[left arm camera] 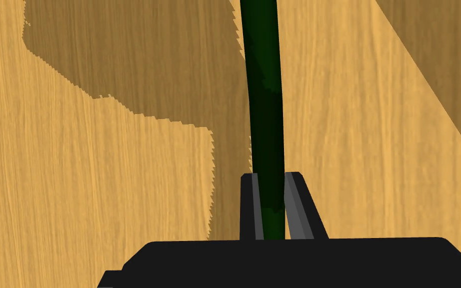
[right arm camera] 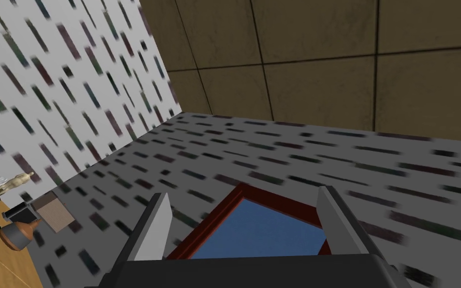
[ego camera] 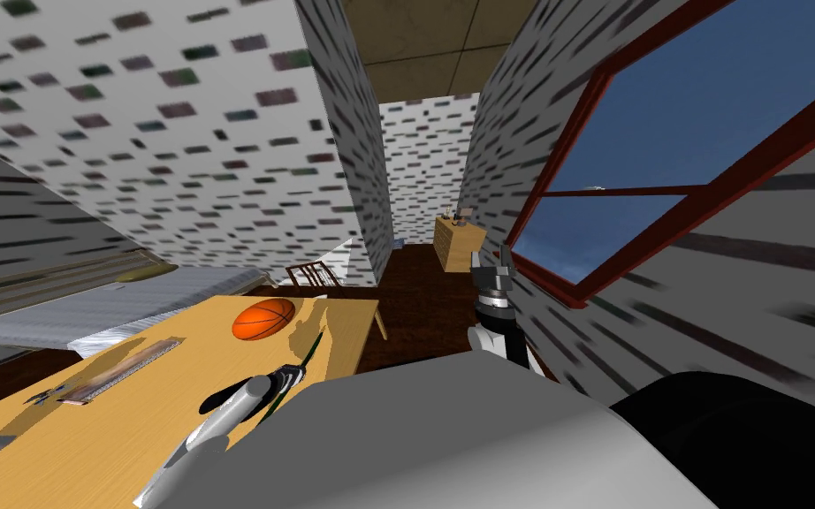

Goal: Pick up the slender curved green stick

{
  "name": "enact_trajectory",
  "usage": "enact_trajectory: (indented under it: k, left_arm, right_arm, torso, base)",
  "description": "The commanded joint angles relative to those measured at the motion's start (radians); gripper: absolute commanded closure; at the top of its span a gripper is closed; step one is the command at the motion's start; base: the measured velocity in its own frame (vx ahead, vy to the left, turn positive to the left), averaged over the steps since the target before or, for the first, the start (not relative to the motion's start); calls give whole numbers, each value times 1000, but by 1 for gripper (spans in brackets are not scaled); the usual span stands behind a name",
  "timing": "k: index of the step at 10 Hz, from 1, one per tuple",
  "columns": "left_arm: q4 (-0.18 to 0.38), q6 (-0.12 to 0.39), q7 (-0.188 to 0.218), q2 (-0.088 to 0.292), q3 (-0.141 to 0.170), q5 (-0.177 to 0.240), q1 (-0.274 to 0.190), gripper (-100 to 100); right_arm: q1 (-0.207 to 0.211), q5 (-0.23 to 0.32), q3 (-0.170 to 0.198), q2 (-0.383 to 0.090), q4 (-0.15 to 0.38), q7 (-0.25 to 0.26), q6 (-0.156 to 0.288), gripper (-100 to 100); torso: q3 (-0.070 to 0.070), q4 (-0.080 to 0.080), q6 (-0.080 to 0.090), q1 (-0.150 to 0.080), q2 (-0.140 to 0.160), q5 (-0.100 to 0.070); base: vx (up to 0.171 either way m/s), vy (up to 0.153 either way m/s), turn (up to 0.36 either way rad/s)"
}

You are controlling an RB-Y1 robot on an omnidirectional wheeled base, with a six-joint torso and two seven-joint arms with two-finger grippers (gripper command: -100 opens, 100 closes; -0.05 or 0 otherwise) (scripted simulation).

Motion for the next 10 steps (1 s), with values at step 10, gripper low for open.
enact_trajectory:
  k: [10]
  left_arm:
    - [-10,-110,294,131,-236,47,35,100]
  right_arm:
    - [0,0,0,0,0,0,0,0]
  torso:
    - [1,0,-1,0,1,1]
  base:
    - [-43,5,-77]
